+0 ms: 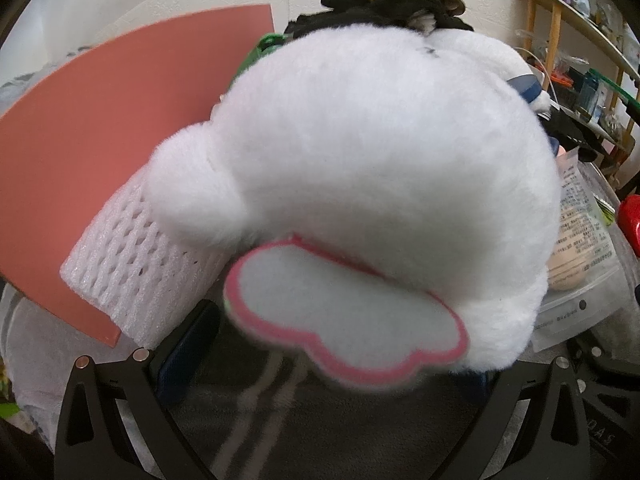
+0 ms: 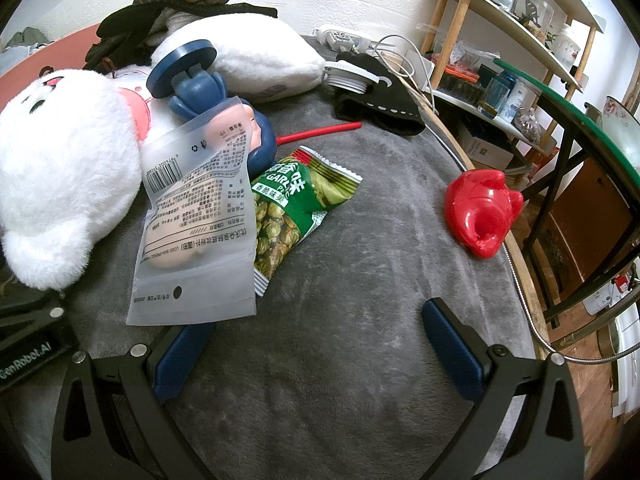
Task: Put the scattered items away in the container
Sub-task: 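Carry the white plush toy into the pink box and open the left gripper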
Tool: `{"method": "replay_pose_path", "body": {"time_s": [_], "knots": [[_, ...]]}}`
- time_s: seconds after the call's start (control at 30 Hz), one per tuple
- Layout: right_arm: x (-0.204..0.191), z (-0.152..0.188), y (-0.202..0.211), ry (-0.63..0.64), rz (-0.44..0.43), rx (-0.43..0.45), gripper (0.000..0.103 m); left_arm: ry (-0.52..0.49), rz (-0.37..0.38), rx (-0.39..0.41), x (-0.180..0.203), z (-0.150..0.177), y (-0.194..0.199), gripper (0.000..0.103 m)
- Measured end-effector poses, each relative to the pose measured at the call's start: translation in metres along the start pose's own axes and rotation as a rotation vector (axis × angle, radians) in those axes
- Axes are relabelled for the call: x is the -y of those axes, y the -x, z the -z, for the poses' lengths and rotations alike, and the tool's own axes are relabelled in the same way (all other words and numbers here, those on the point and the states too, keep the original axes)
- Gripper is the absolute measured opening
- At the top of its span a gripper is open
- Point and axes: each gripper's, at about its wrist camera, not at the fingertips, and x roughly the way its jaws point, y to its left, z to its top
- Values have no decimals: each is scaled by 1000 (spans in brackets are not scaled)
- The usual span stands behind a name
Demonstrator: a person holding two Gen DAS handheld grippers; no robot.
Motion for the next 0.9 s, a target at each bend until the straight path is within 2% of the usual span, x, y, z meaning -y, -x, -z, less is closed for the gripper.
{"method": "replay_pose_path", "body": {"time_s": [0.1, 0.13, 0.2, 0.23, 0.3, 0.33, 0.37, 0.43, 0.47, 0.5, 0.53, 0.57, 0.6, 0.63, 0.7, 0.73, 0.77, 0.8, 0.83, 0.9], "knots": [[0, 0, 0, -1, -1, 0, 103, -20, 38, -61, -4, -8, -3, 103], [0, 0, 0, 0, -1, -1, 103, -61, 61, -90, -6, -12, -5, 103], [0, 0, 0, -1, 0, 1, 103, -75, 129, -127, -14, -12, -1, 103], [0, 0, 0, -2, -1, 4, 103, -82, 133, -136, -16, -9, 2, 103], [0, 0, 0, -2, -1, 2, 103, -119, 76, -161, -13, -2, 16, 98], [0, 0, 0, -2, -1, 5, 103, -150, 80, -151, -9, 0, 25, 95], [1, 0, 0, -3, -1, 5, 103, -216, 103, -113, 0, 3, 43, 95], [2, -2, -1, -2, -23, -19, 103, -282, 105, -37, 6, 5, 68, 95], [6, -4, -2, -14, -53, -38, 103, -319, 110, 14, 3, -7, 81, 95], [11, -7, -3, -33, -91, -66, 103, -344, 123, 31, 0, -36, 89, 95], [18, -8, -3, -65, -135, -81, 103, -373, 136, 43, 22, -52, 113, 95], [25, -8, -3, -90, -178, -89, 103, -418, 136, 55, 27, -73, 99, 95], [28, -8, -1, -84, -198, -93, 103, -449, 129, 55, 23, -75, 92, 96], [27, -9, 0, -38, -211, -118, 103, -482, 123, 42, 35, -90, 79, 96], [20, -15, -2, 63, -211, -232, 103, -502, 98, 0, 61, -108, 44, 96], [19, -20, -1, 84, -207, -288, 103, -495, 89, -23, 68, -91, 32, 96], [25, -23, 7, 44, -224, -313, 103, -486, 81, -57, 38, -93, 43, 96], [33, -23, 14, -17, -262, -319, 103, -478, 72, -90, 21, -72, 45, 96], [43, -24, 22, -100, -325, -330, 103, -479, 55, -102, 12, -74, 33, 101], [65, -22, 32, -289, -521, -359, 103, -500, 6, -113, 18, -76, 14, 103]]}}
